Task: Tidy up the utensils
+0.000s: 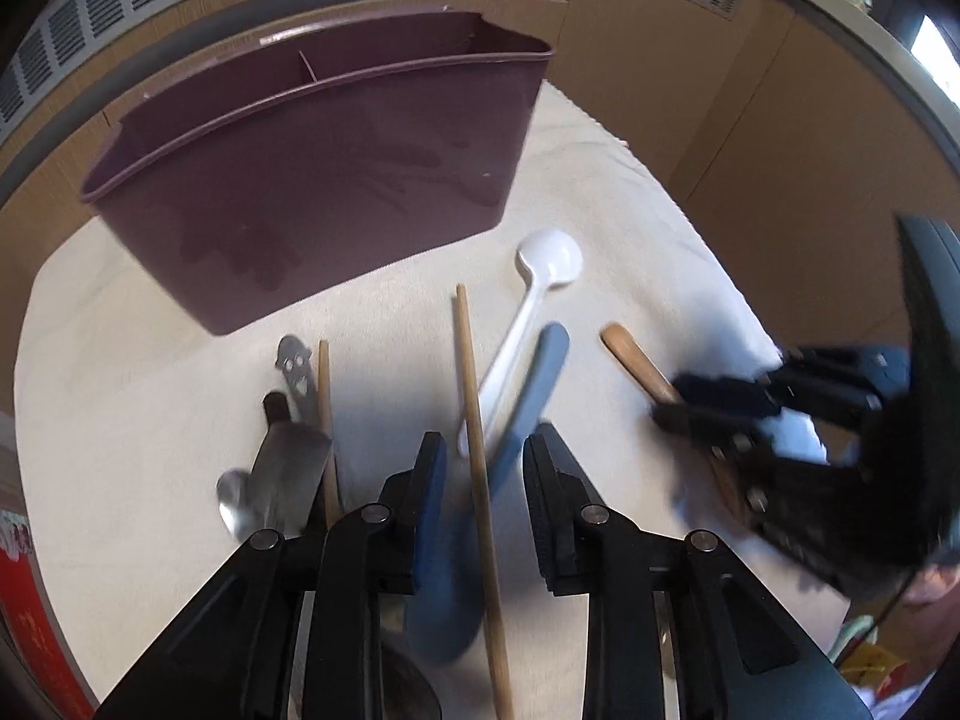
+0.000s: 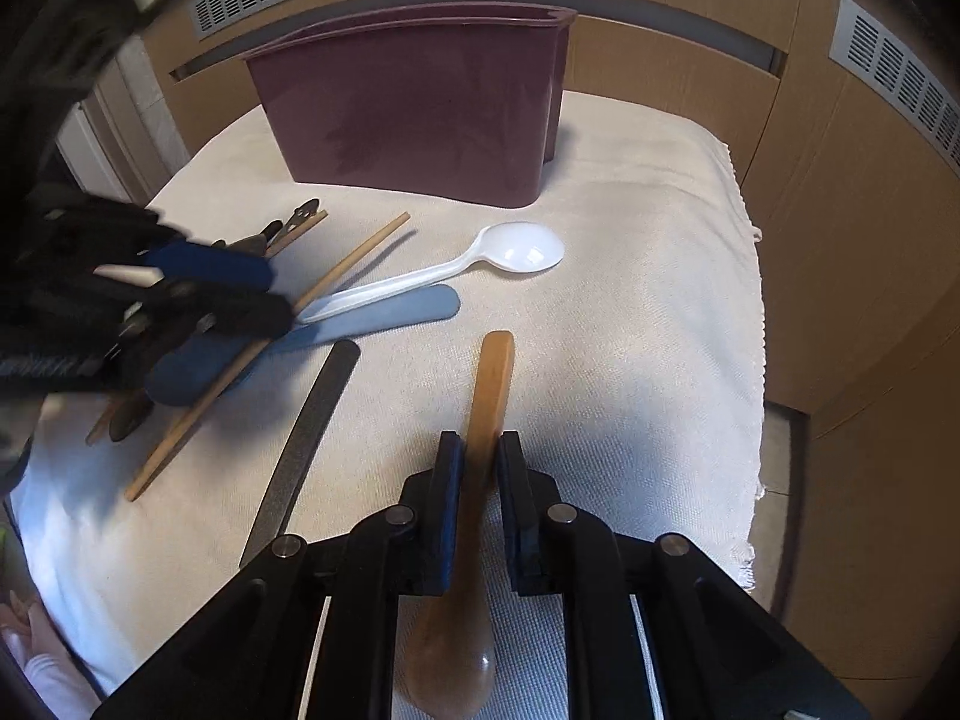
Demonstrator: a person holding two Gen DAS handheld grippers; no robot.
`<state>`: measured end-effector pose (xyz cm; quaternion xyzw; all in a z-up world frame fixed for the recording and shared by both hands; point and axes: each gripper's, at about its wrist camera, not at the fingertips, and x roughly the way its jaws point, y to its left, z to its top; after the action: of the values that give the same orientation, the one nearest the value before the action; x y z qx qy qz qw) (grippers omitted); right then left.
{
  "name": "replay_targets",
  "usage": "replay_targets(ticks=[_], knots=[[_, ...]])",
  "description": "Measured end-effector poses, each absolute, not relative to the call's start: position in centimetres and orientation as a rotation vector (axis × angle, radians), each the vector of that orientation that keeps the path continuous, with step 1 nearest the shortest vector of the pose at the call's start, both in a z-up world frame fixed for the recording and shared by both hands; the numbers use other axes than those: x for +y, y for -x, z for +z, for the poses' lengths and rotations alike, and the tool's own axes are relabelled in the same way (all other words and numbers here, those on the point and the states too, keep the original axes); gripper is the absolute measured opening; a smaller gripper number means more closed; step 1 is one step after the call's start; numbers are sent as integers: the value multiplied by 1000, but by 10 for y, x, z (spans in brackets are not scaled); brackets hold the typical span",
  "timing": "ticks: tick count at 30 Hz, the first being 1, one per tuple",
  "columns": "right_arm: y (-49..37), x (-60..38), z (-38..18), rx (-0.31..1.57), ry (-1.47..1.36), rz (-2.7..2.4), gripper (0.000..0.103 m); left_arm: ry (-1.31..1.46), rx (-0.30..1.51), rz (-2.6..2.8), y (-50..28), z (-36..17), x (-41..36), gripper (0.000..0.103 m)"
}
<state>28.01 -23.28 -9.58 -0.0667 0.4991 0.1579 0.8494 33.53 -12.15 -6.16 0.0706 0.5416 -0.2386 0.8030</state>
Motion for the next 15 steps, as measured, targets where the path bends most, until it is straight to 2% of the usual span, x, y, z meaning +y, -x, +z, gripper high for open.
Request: replay_targets(ticks=[6,7,8,9,12,15], knots=[[-275,-246,-93,1038,41,351,11,-150,1224,-494,-367,-83,-137,25],[-275,-248,-91,1028,22,350,11,-177,1196,-490,-364,-82,-140,23],[-274,-249,-88,1017,8,349,11,-209,1183,-497,-359,-82,-145,15],[-273,-249,-85,1002,-3,350,11,-222,1176,-506,-355,-82,-146,12],[-266,-248,-73,955,-37,347,10,-189,1135,-520,-339,-78,-138,11],[-257,-244,-59,893,-45,331,10,-119,1009,-505,-313,-56,-115,11]])
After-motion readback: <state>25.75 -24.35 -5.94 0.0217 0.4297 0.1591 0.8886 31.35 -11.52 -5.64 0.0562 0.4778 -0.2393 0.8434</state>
